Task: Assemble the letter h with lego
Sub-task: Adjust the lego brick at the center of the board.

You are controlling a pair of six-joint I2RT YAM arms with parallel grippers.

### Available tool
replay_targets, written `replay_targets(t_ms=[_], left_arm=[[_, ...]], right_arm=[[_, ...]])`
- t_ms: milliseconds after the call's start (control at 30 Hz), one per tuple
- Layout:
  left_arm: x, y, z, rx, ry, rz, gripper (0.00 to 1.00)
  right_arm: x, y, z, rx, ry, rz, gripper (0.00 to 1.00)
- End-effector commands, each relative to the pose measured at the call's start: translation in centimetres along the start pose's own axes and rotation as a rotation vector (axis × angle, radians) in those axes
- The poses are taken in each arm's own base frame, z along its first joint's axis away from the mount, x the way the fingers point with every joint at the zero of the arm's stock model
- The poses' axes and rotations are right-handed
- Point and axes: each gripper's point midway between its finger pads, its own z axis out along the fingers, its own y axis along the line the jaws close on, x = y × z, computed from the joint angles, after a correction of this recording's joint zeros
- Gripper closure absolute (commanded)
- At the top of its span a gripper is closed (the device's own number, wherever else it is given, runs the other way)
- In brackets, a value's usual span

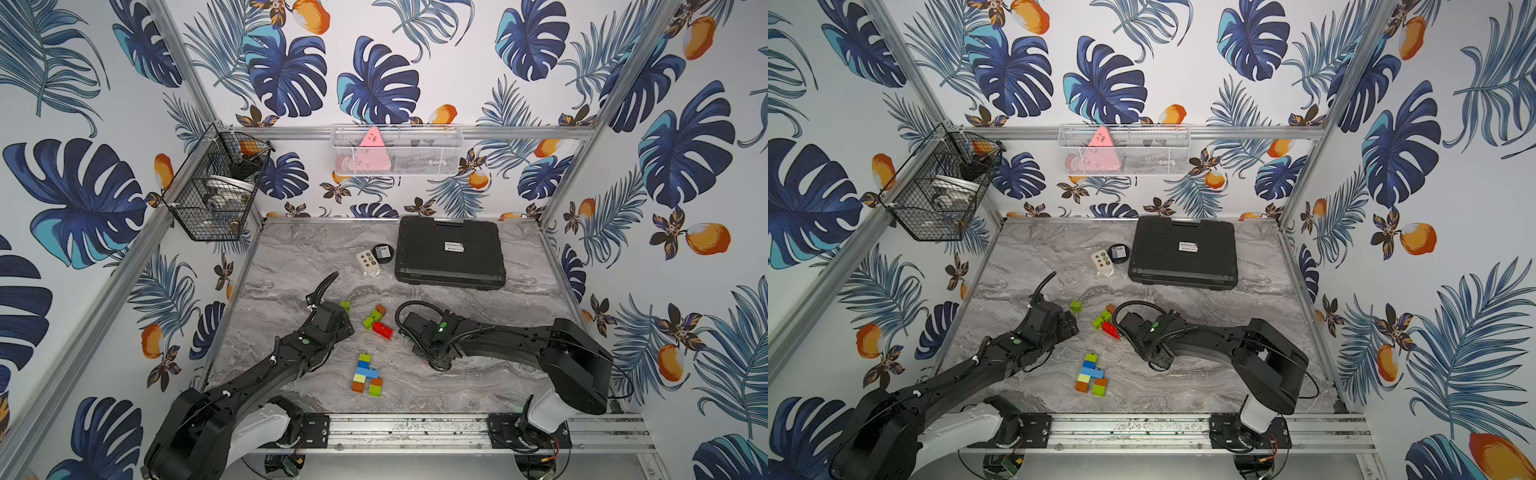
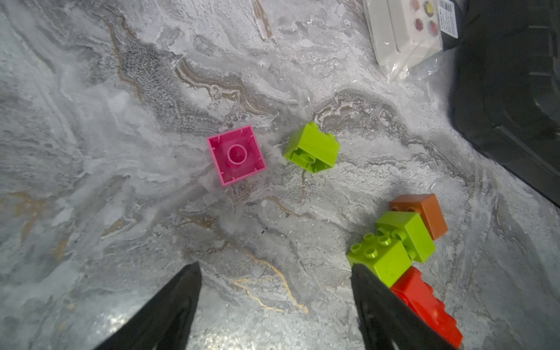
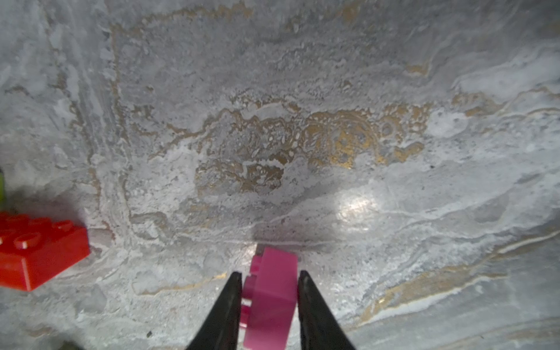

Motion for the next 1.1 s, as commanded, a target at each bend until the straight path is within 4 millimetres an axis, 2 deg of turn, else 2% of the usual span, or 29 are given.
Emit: replay_targets(t_ms=[0, 67, 133, 233, 367, 467, 567, 767, 933, 1067], left_arm=[[-0.2, -0.3, 0.0, 0.01, -0.006, 0.005, 0.17], [-0.4, -0.2, -0.2, -0.001, -0.011, 0.007, 0.17], [-0.4, -0.1, -0.1, -0.004, -0.014, 0.003, 0.17], [-0.2, -0.2, 0.0, 0.002, -0.005, 0.002, 0.17], [-0.4, 0.2, -0.2, -0.017, -0.019, -0.001, 0.17], [-0.3, 0.0, 0.0, -0.008, -0.014, -0.004, 0.17], [-0.4, 0.2, -0.1, -0.021, -0.02, 0.0, 0.17], [-0.4, 0.3, 0.1, -0.023, -0.019, 0.002, 0.17], [-0.1, 0.2, 0.3, -0.017, -0.016, -0.002, 0.17], [-0.3, 0.5, 0.2, -0.032, -0.022, 0.0, 0.17]], right_arm=[[0.6, 0.3, 0.1, -0.035, 0.033, 0.029, 0.73], [1.0, 1.0, 0.0, -0.085, 0.056, 0.01, 0.77], [1.4, 2.6, -0.4, -0.178, 0.079, -0.043, 0.82], [1.8, 5.4, -1.5, -0.317, 0.104, -0.139, 0.82], [3.6, 9.1, -3.2, -0.502, 0.187, -0.277, 0.8], [4.6, 10.1, -3.1, -0.567, 0.23, -0.349, 0.79], [4.9, 9.6, -1.8, -0.598, 0.267, -0.392, 0.79], [4.6, 5.8, 1.4, -0.553, 0.305, -0.396, 0.76], [3.9, 3.0, 1.9, -0.504, 0.296, -0.38, 0.64], [3.7, 1.8, 1.9, -0.484, 0.297, -0.379, 0.56]])
